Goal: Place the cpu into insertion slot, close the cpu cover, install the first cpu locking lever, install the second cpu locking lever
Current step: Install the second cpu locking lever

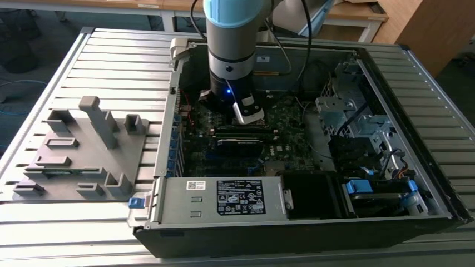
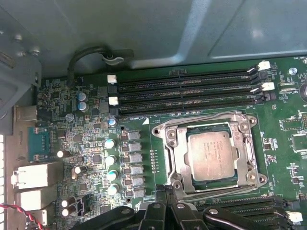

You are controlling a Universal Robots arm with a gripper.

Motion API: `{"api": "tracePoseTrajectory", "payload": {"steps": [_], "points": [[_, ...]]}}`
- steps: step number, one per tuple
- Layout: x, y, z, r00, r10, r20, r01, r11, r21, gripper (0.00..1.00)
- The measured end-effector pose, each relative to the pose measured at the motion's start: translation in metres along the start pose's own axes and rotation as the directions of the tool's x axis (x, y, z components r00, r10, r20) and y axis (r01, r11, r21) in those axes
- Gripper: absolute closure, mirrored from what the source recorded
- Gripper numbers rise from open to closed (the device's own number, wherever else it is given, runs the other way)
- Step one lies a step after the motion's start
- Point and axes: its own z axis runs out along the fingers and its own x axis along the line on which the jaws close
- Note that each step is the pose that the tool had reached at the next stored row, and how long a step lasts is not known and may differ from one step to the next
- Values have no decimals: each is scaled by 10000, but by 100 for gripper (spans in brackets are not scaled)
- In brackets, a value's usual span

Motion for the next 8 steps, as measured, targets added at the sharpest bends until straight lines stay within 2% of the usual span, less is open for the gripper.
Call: {"api": "tracePoseTrajectory", "payload": {"steps": [4, 8], "points": [[-24, 3, -3, 10000, 1, -4, -1, 10000, 7, 90], [-140, 17, 3, 10000, 3, -15, -3, 10000, 6, 90]]}}
